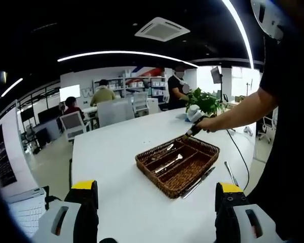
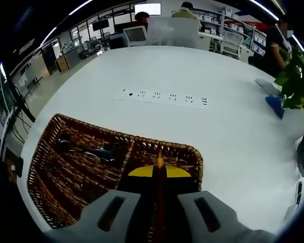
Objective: Arrange the knives, forks, and spoons in their matching storage slots by inserting each utensil handle-first until every utensil is classified and aligned in the correct compartment
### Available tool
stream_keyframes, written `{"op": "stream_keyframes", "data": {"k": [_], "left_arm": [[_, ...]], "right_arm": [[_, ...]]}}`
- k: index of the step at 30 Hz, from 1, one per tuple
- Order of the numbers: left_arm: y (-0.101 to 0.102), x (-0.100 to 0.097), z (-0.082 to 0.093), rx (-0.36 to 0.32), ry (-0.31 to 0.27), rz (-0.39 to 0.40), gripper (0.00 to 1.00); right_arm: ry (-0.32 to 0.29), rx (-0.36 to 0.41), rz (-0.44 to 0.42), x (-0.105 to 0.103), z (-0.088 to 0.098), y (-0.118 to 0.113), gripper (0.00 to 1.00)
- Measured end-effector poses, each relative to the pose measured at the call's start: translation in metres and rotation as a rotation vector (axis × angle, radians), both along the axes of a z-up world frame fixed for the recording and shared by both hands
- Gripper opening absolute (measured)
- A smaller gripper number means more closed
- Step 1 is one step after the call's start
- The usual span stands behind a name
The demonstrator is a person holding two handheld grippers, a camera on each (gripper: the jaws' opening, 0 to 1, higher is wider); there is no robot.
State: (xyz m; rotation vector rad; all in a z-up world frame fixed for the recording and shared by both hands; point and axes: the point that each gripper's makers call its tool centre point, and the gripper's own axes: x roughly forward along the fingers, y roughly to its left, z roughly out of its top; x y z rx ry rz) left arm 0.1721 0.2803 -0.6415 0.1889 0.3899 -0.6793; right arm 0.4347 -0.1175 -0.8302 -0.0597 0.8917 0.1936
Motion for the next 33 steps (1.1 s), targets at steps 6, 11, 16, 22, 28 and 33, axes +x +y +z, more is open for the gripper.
{"op": "stream_keyframes", "data": {"k": [6,11,16,22,28,33], "left_arm": [[-0.003,-0.006,-0.004,0.0,0.013,0.003,1.0],[-0.004,-0.012,-0.004,0.008,0.017,0.005,1.0],[-0.003,-0.016,-0.004,0.015,0.017,0.013,1.0],[-0.005,-0.02,-0.008,0.019,0.021,0.01,1.0],[-0.011,-0.015,-0.005,0.02,0.008,0.005,1.0],[-0.017,-0.015,-0.003,0.012,0.013,-0.008,1.0]], "right_arm": [[0.026,-0.012,0.008,-0.002,-0.013,0.007,0.02],[0.044,-0.019,0.003,-0.001,-0.024,0.005,0.02],[0.061,-0.018,-0.012,-0.002,-0.035,0.001,0.03],[0.039,-0.022,0.002,0.002,-0.034,-0.001,0.03],[0.027,-0.033,0.023,0.003,-0.035,-0.002,0.04],[-0.031,-0.071,0.068,0.01,-0.028,-0.007,0.19]]}}
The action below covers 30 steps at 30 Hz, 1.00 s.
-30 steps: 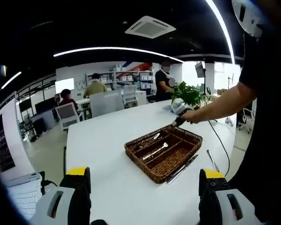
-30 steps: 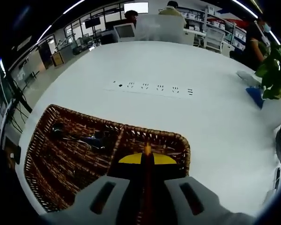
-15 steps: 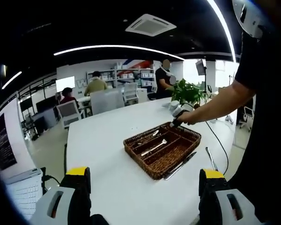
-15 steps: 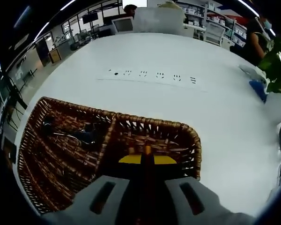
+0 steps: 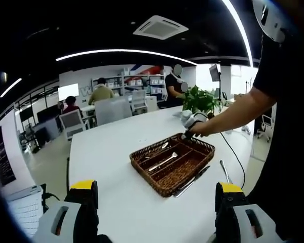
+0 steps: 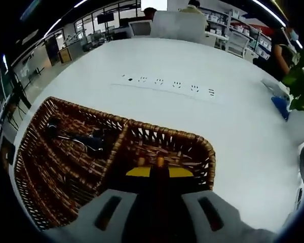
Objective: Arrange the knives, forks, and spoons in their matching storage slots by inserting each utensil handle-first until every utensil is classified and aligned in the correct compartment
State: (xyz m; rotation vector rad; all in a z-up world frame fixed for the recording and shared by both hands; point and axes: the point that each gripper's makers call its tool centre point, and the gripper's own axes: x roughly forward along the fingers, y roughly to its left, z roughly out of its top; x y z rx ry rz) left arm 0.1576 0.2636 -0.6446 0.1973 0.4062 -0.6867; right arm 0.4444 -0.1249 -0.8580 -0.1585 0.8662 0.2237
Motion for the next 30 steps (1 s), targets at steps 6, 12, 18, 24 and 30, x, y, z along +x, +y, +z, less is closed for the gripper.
{"op": "stream_keyframes", "data": {"k": [6,12,18,24,30], "left_arm": [[-0.003,0.004,0.008,-0.024,-0.026,0.001,1.0],[-0.009,0.008,0.014,-0.036,-0.047,-0.011,1.0],[-0.02,0.012,0.017,-0.051,-0.064,-0.032,1.0],[-0.038,0.02,0.023,-0.056,-0.079,-0.061,1.0],[-0.05,0.03,0.025,-0.059,-0.093,-0.054,1.0]], "right_arm": [[-0.094,0.021,0.062,-0.003,0.04,0.002,0.37],[-0.255,0.067,0.171,-0.012,0.095,0.004,0.8],[-0.332,0.088,0.241,-0.05,0.145,-0.001,0.99],[-0.386,0.12,0.254,-0.094,0.188,-0.017,0.99],[-0.431,0.149,0.332,-0.136,0.215,-0.021,0.99]]}}
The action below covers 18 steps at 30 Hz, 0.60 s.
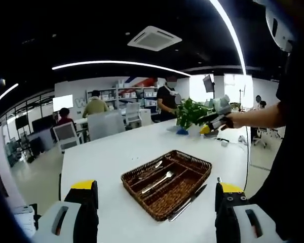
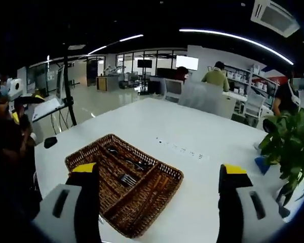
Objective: Arrange the knives, forks, and spoons in their matching storage slots by inserting each utensil handle-first until every utensil is classified and aligned in the correct compartment
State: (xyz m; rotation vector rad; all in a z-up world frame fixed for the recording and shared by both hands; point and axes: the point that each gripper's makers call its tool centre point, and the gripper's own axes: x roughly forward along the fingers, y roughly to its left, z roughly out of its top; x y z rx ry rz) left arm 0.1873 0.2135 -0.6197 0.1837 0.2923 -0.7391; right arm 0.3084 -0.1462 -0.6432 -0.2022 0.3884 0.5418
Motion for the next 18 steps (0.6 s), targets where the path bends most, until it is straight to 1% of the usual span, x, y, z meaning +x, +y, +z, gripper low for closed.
{"op": "stream_keyframes", "data": {"k": [1,3,7,9,11,12,14,18], "left_arm": [[-0.003,0.001,0.001,0.0,0.004,0.002,1.0],[-0.011,0.0,0.006,-0.008,-0.002,0.002,1.0],[-0.021,-0.003,0.006,0.01,-0.004,0.006,1.0],[-0.025,-0.007,0.006,0.006,-0.002,0.023,1.0],[-0.028,-0.011,0.003,0.019,0.0,0.033,1.0],[-0.029,-0.012,0.002,0.023,0.002,0.034,1.0],[-0.03,-0.016,0.001,0.024,0.011,0.039,1.0],[-0.037,-0.019,-0.005,0.046,0.024,0.028,1.0]], "right_arm": [[-0.006,0.0,0.01,-0.005,0.004,-0.001,0.99],[-0.054,-0.006,0.025,-0.018,0.02,-0.006,0.99],[-0.052,0.007,0.028,-0.039,0.025,-0.018,0.99],[-0.053,-0.005,0.034,-0.049,0.027,-0.022,0.99],[-0.064,-0.021,0.044,-0.058,0.029,-0.023,0.99],[-0.069,-0.032,0.05,-0.062,0.031,-0.028,0.99],[-0.074,-0.041,0.051,-0.068,0.035,-0.032,0.99],[-0.087,-0.02,0.048,-0.073,0.042,-0.033,0.99]]}}
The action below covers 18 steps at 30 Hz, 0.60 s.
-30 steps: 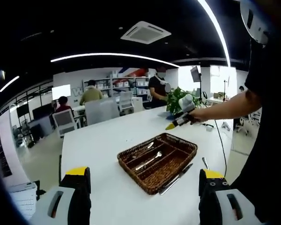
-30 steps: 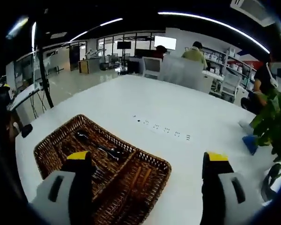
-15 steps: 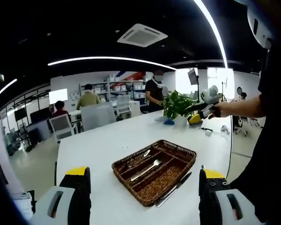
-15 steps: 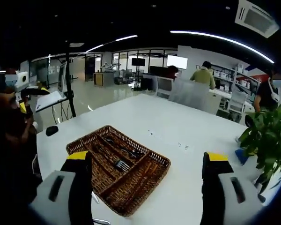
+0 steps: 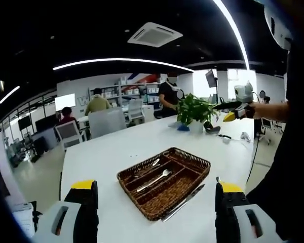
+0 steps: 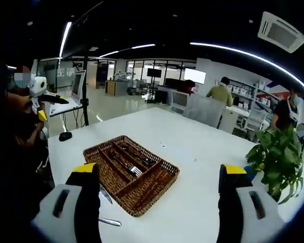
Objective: Arrange the knives, forks, and spoons in their matching storage slots by inserting each utensil handle-first until every utensil is classified and aligned in the correct compartment
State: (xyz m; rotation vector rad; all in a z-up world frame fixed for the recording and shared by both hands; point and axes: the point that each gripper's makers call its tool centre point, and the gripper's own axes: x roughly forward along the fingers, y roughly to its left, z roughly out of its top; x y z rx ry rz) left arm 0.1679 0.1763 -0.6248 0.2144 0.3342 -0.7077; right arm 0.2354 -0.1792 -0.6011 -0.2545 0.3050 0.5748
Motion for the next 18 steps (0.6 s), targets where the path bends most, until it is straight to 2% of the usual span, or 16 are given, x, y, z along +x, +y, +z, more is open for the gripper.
{"op": "stream_keyframes", "data": {"k": [1,3,6,7,10,11,12,13,17,18], "left_arm": [[-0.001,0.0,-0.002,0.01,0.0,-0.002,1.0],[0.005,0.004,-0.009,0.078,-0.019,0.006,1.0],[-0.006,0.003,-0.017,0.052,0.002,-0.021,1.0],[-0.012,0.002,-0.021,0.063,0.005,-0.034,1.0],[-0.04,-0.005,-0.053,0.102,0.053,-0.114,1.0],[-0.056,-0.01,-0.076,0.133,0.09,-0.165,1.0],[-0.068,-0.014,-0.089,0.147,0.108,-0.198,1.0],[-0.088,-0.022,-0.105,0.166,0.132,-0.245,1.0],[-0.122,-0.038,-0.151,0.265,0.149,-0.352,1.0],[-0.13,-0.042,-0.159,0.262,0.163,-0.365,1.0]], "right_arm": [[-0.003,-0.007,-0.003,0.001,0.0,-0.001,0.99],[-0.005,-0.009,-0.008,0.001,-0.001,-0.005,0.99],[0.002,0.007,-0.016,-0.001,-0.001,-0.007,0.99],[0.002,0.004,-0.017,-0.001,-0.001,-0.007,0.99],[0.004,-0.001,-0.022,-0.003,-0.006,-0.009,0.99],[0.008,0.0,-0.025,-0.003,-0.007,-0.009,0.99],[0.015,0.001,-0.029,-0.003,-0.009,-0.009,0.99],[0.015,0.002,-0.03,-0.003,-0.008,-0.009,0.99],[0.01,0.001,-0.035,-0.005,-0.006,-0.011,0.99],[0.008,-0.004,-0.039,-0.006,-0.007,-0.014,0.99]]}}
